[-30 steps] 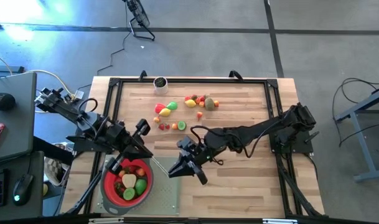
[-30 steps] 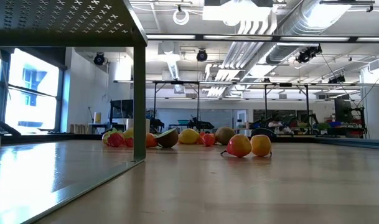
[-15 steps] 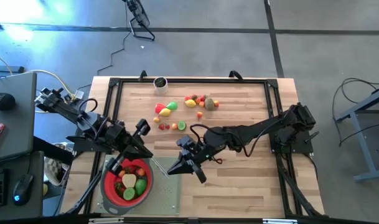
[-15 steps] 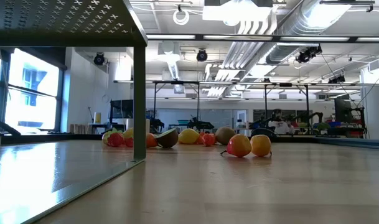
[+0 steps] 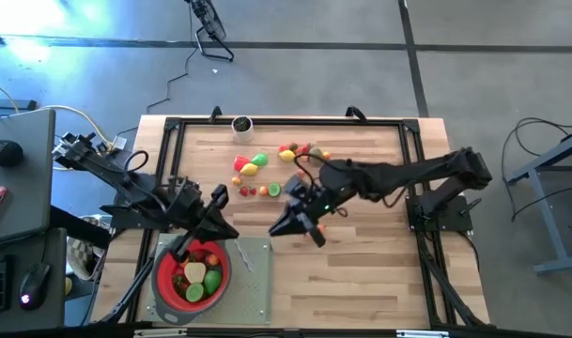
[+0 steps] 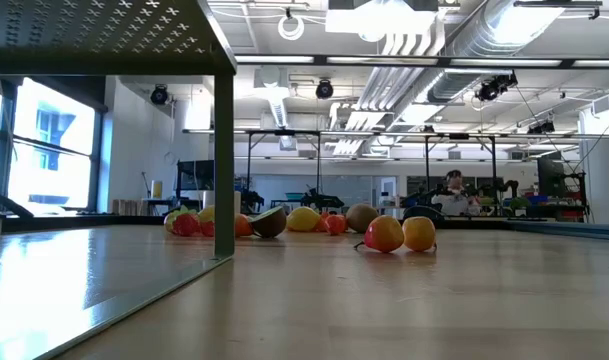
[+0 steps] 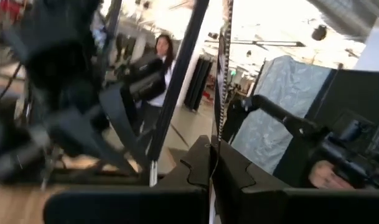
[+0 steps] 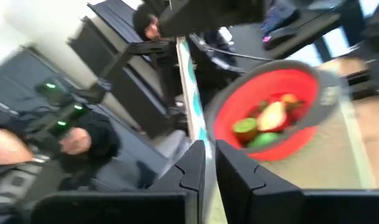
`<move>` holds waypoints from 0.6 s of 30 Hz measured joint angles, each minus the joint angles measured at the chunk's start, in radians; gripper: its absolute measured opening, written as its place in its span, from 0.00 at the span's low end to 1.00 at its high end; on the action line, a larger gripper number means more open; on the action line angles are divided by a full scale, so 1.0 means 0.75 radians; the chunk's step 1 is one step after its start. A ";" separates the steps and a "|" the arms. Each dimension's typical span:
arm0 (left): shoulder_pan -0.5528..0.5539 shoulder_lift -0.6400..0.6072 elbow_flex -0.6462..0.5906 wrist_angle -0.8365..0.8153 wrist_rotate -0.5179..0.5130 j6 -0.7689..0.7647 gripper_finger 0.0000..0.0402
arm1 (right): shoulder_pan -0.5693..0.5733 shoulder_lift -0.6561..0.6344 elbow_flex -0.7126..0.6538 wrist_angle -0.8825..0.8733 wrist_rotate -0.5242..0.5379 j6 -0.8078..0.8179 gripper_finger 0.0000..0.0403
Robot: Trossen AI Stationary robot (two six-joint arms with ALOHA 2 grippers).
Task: Pick & Place Fruit
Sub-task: Put the table knife on the shelf
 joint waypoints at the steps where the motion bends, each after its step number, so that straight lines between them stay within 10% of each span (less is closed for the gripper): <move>1: -0.001 0.000 0.000 -0.021 -0.035 -0.042 0.00 | -0.009 -0.025 0.000 -0.058 0.012 -0.038 0.06; 10: 0.000 0.058 -0.001 -0.150 -0.329 -0.367 0.00 | -0.145 -0.188 0.000 -0.424 0.022 -0.305 0.01; 18: 0.117 0.150 0.132 -0.404 -0.517 -0.605 0.00 | -0.366 -0.250 0.000 -0.788 -0.308 -0.590 0.01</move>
